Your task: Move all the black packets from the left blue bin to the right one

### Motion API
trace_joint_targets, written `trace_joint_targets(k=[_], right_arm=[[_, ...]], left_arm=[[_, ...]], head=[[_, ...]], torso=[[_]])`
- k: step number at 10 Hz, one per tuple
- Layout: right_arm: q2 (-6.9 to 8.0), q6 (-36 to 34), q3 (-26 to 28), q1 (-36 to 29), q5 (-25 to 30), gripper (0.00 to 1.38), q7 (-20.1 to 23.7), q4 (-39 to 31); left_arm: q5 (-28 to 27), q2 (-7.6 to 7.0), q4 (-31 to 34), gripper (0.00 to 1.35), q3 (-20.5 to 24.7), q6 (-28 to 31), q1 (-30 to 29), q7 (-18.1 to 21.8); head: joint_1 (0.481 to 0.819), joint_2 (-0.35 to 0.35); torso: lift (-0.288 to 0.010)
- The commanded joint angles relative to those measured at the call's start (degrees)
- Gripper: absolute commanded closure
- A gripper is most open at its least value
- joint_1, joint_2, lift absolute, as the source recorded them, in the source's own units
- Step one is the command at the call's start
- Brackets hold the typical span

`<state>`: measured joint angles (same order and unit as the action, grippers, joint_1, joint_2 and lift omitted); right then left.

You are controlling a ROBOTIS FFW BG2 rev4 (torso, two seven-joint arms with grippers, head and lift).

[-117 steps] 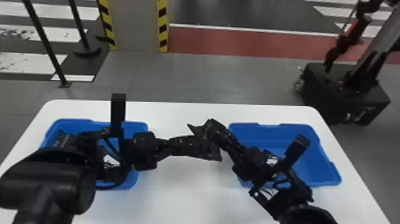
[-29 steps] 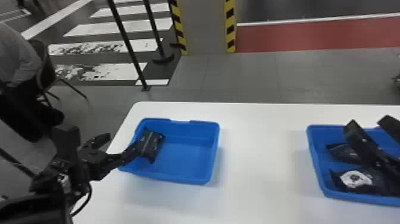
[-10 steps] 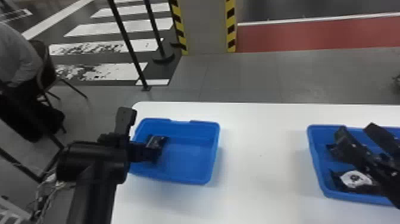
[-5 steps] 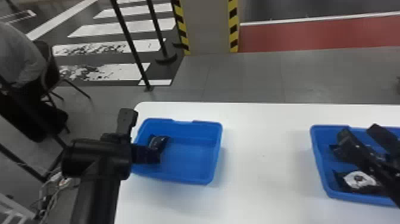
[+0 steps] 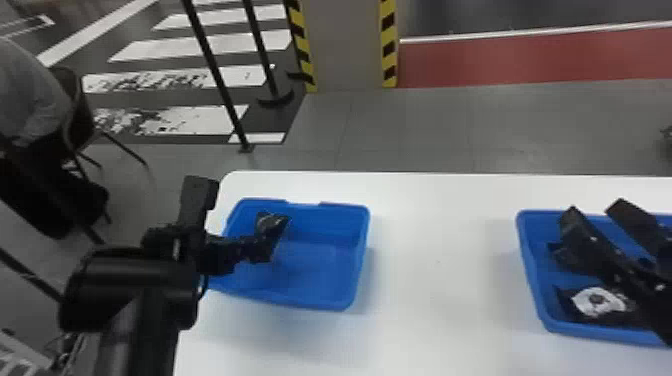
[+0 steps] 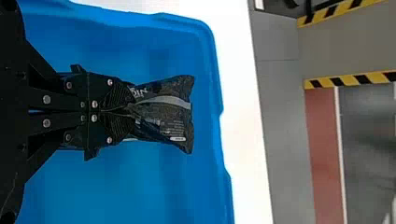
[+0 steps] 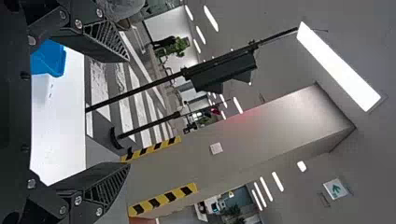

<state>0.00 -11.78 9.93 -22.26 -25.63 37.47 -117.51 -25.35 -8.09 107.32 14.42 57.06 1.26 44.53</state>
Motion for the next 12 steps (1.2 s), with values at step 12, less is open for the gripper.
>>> trace_joint_targets(k=[12], right_arm=[[0.05, -1.58, -9.40, 13.69, -3.37, 0.25, 3.40, 9.44]], left_arm=[[19.90, 3.61, 0.89, 1.21, -22.16, -25.85, 4.09, 5.21]], head=[[0.688, -0.042]], torso=[[-0.110]])
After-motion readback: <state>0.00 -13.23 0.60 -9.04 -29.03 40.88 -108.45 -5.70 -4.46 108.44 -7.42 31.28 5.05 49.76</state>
